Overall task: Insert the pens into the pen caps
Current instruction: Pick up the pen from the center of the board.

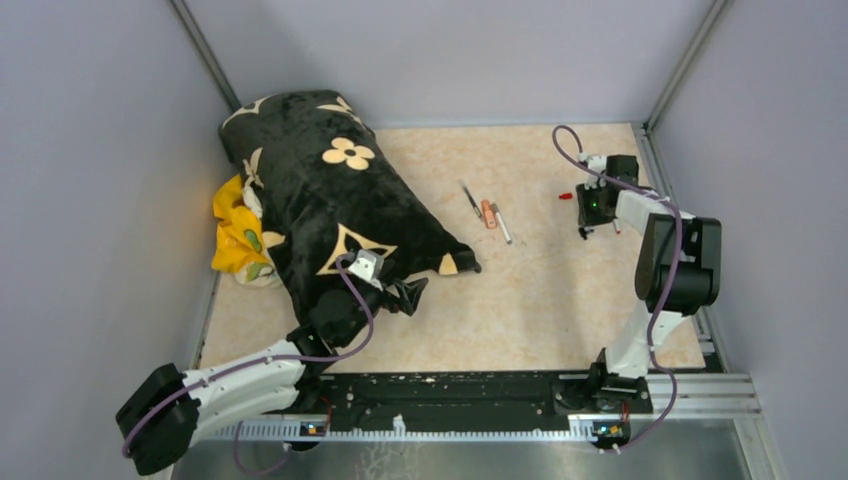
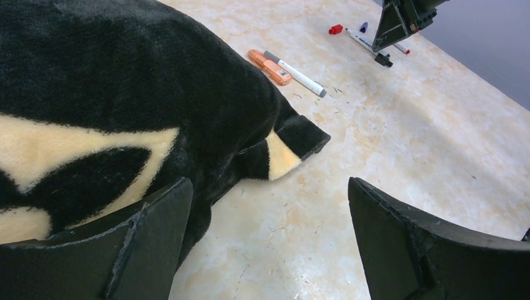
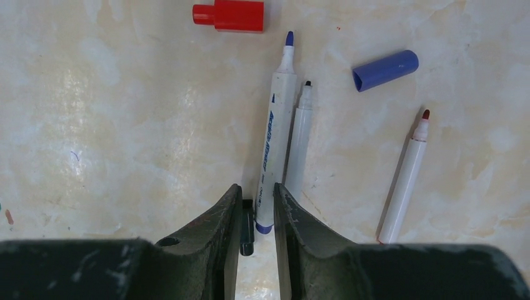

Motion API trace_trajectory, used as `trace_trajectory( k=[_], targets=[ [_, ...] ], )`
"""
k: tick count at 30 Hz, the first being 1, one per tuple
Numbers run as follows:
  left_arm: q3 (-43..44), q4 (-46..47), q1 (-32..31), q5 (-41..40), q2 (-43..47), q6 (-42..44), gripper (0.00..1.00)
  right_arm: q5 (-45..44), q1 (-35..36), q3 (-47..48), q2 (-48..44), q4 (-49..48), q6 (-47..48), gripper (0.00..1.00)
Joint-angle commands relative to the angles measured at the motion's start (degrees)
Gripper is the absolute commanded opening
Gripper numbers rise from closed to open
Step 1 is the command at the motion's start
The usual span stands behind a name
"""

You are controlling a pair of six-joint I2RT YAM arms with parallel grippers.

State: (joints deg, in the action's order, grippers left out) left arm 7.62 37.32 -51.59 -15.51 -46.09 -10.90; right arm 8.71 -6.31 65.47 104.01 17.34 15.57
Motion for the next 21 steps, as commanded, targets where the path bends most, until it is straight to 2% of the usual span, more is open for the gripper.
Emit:
trace_trajectory(
  k=[1, 5, 18, 21],
  targets=[
    [0.42, 1.08, 0.35, -0.61, -0.06, -0.35, 0.99, -0.36, -0.73, 2.72, 0.91, -0.21, 0.71, 0.23],
    [0.42, 1.02, 0.35, -0.59, 0.03, -0.35, 0.99, -0.52, -0.81, 2.91, 1.37, 0.18, 0.94, 0.2],
    [0.03, 1.17, 0.35, -0.57, 0.67, -0.36, 0.99, -1.02, -0.95, 4.45, 4.45, 2.69, 2.21, 0.23],
    [0.03, 1.09, 0.35, -0.53, 0.73, -0.35, 0.99, -0.74, -0.9, 4.78, 4.8, 3.32, 2.44, 0.13]
  ],
)
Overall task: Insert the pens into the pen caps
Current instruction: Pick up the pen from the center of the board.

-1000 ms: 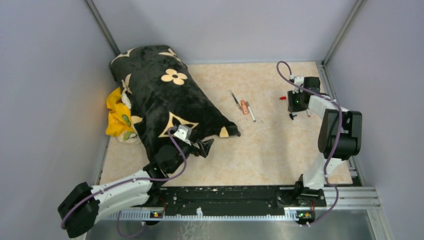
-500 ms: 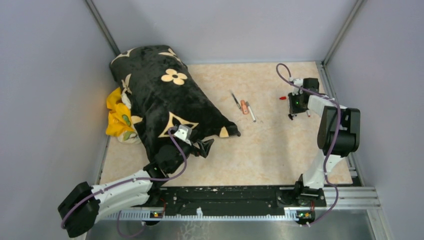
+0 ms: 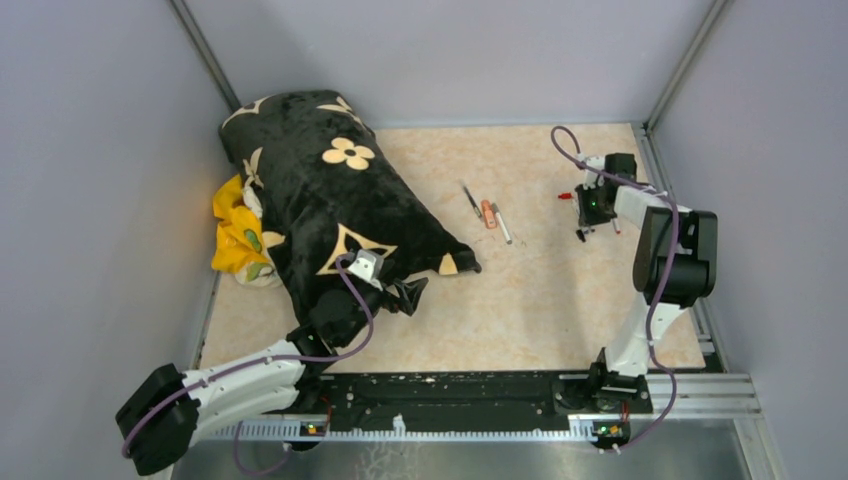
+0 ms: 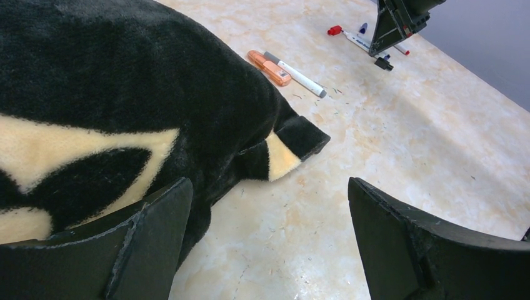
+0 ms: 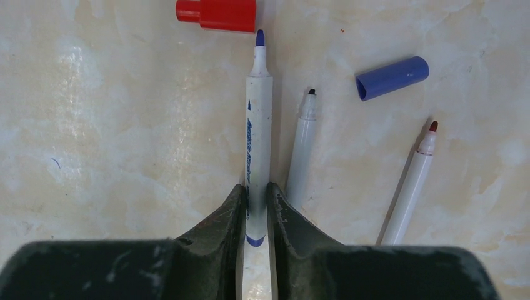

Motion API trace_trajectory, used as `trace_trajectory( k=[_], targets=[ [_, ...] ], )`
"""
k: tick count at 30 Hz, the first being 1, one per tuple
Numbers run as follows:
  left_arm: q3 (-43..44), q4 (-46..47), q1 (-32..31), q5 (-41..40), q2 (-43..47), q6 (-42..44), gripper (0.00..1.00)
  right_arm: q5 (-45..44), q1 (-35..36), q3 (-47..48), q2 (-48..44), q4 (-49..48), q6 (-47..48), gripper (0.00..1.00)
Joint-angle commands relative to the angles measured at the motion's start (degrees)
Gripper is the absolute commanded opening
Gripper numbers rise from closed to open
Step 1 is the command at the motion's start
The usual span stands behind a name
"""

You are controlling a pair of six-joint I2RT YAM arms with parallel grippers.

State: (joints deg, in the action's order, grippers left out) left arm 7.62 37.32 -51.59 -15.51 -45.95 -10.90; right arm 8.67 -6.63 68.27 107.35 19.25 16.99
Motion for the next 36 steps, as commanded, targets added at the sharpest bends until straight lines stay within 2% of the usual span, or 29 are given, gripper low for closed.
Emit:
trace_trajectory(
  k=[1, 6, 9, 13, 18, 26, 32, 36],
  targets=[
    [0.03, 1.09, 0.35, -0.42, 0.65, -0.35, 0.99, -0.63, -0.57, 2.1, 1.41, 1.56, 1.01, 0.09],
    [0.07, 0.21, 0.35, 1.86, 2.36, -0.83, 0.99, 0.96, -0.66, 1.71, -0.88, 1.38, 0.87, 0.0],
    [-0.35, 0.57, 0.35, 4.82, 3.71, -3.4, 0.97, 2.65, -1.03, 1.01, -3.62, 0.64, 0.43, 0.0],
    [-0.33, 2.09, 0.35, 11.0, 5.51, -6.38, 0.89, 4.82, -1.81, -0.28, -7.94, -0.92, -0.3, 0.0],
    [1.76, 5.93, 0.31, 18.41, 4.46, -10.16, 0.87, 10.05, -2.78, -1.77, -12.96, -1.88, -1.16, 0.0],
    [5.05, 20.3, 0.27, 26.53, -7.17, -19.31, 0.88, 31.81, -2.95, -4.27, -20.02, -1.91, -2.11, 0.0],
    [9.65, 28.3, 0.24, 24.05, -16.87, -23.74, 0.88, 52.85, -2.88, -7.85, -25.26, -6.17, -6.63, 0.0],
    [14.32, 32.7, 0.27, 20.43, -24.05, -26.22, 0.85, 62.03, -1.37, -10.96, -27.9, -12.79, -12.66, 0.0]
  ],
)
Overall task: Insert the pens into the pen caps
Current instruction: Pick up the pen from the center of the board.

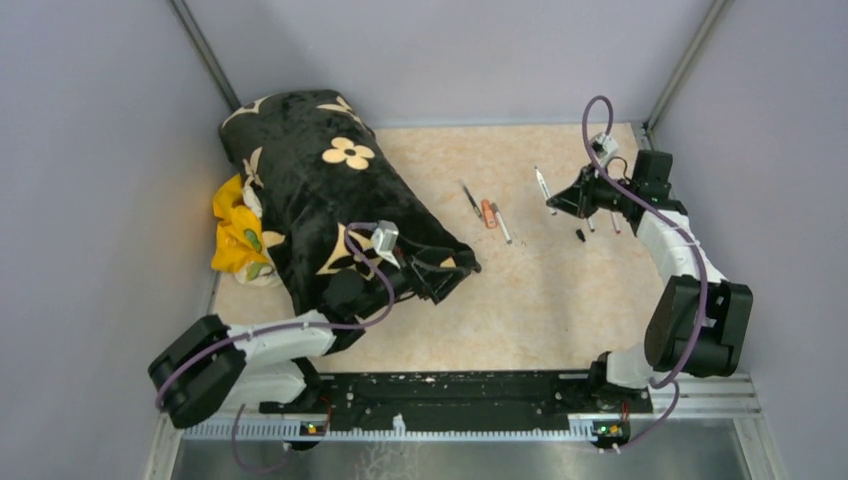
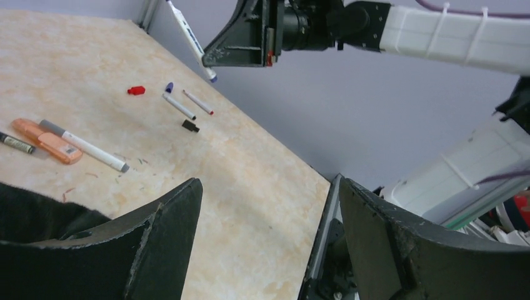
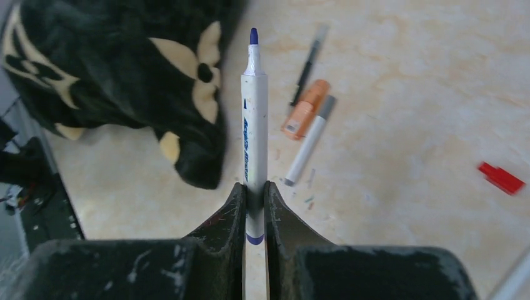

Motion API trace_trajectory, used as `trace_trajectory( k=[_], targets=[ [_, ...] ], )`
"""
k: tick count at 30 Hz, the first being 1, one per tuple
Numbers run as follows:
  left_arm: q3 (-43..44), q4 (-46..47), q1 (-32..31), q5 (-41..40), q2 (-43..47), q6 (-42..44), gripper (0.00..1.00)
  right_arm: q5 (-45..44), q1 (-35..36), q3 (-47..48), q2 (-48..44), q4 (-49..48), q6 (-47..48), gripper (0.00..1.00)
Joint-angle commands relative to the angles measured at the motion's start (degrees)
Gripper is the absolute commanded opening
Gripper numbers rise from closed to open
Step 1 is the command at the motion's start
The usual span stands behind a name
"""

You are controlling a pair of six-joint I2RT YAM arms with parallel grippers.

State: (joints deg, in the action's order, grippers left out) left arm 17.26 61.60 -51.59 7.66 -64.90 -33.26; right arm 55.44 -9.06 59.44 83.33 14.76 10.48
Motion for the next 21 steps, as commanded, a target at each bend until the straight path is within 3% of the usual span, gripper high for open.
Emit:
trace_trajectory(
  k=[1, 8, 15, 21],
  targets=[
    [5.98, 9.39, 0.27, -3.25, -6.91, -3.99, 0.84, 16.71, 1.85, -2.83, -4.51, -10.3, -7.68, 0.0],
    [14.08, 20.3, 0.44, -5.2, -21.09, -6.23, 0.73, 21.3, 10.44, -4.54, -7.3, -14.15, -9.57, 0.0],
    [18.24, 18.38, 0.57, -7.12, -25.52, -6.99, 0.69, 22.3, 14.57, -5.09, -7.9, -16.09, -10.04, 0.0],
    [20.01, 18.61, 0.62, -8.04, -27.26, -6.73, 0.64, 21.33, 17.55, -3.47, -6.99, -9.59, -4.71, 0.0]
  ],
)
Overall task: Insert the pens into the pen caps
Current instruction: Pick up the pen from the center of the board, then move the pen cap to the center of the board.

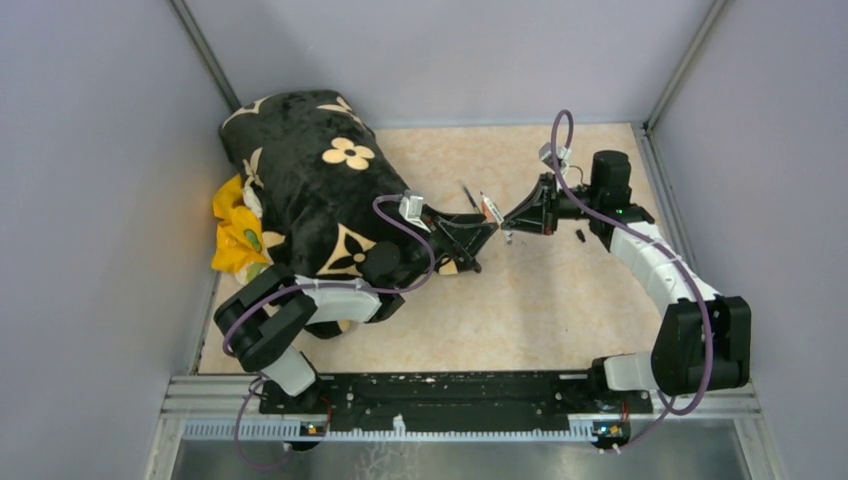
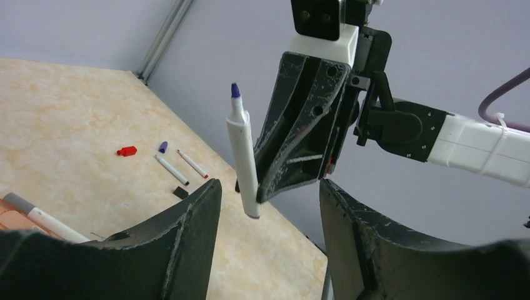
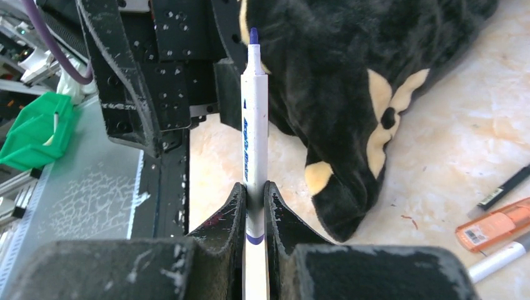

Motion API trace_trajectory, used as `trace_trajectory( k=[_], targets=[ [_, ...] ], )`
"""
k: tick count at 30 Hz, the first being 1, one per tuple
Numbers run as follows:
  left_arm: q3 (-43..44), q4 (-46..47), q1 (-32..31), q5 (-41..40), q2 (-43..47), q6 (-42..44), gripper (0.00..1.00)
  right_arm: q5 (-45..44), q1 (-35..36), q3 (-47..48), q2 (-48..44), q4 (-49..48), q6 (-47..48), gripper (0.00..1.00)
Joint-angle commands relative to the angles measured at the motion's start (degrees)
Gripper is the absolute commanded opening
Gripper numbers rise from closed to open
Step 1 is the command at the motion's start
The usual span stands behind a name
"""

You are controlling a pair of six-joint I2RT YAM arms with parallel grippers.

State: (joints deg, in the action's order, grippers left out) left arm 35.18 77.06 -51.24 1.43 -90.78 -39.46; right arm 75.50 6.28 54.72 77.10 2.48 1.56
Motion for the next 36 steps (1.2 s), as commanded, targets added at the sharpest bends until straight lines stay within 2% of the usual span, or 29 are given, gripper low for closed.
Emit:
trace_trajectory(
  k=[1, 9, 19, 21, 22, 25, 27, 33, 36],
  targets=[
    [2.31, 3.12, 0.33, -2.87, -1.69, -0.45, 0.63, 1.18, 2.77, 1.52, -0.67, 3.59, 5.0, 0.0],
    [2.36, 3.06, 1.22, -4.68, -2.23, -0.1, 0.53, 0.44, 4.96, 2.57, -0.32, 7.95, 9.22, 0.0],
    [2.12, 3.36, 1.59, -3.15, -2.44, -0.17, 0.03, 0.1, 6.11, 3.23, 0.01, 9.84, 10.76, 0.0],
    [1.96, 4.42, 1.59, -2.44, -2.81, -0.76, 0.0, 0.18, 6.11, 2.9, 0.1, 8.53, 9.2, 0.0],
    [1.84, 5.14, 1.59, -2.25, -3.01, -1.28, 0.0, 0.34, 6.15, 2.59, 0.13, 7.51, 8.21, 0.03],
    [1.81, 7.73, 1.59, -2.0, -3.93, -2.7, 0.0, 1.14, 6.2, 1.1, 0.17, 3.59, 4.52, 0.25],
    [1.78, 9.23, 1.59, -2.03, -4.52, -3.48, 0.0, 1.55, 6.4, 0.51, 0.22, 1.44, 2.89, 0.35],
    [1.91, 11.82, 1.59, -1.99, -5.63, -4.46, 0.0, 0.96, 6.9, 0.23, 0.56, 0.57, 1.81, 0.52],
    [1.19, 11.82, 1.59, -1.87, -5.19, -3.14, 0.0, -3.16, 6.78, 3.57, 0.5, 10.74, 10.58, 0.57]
  ],
)
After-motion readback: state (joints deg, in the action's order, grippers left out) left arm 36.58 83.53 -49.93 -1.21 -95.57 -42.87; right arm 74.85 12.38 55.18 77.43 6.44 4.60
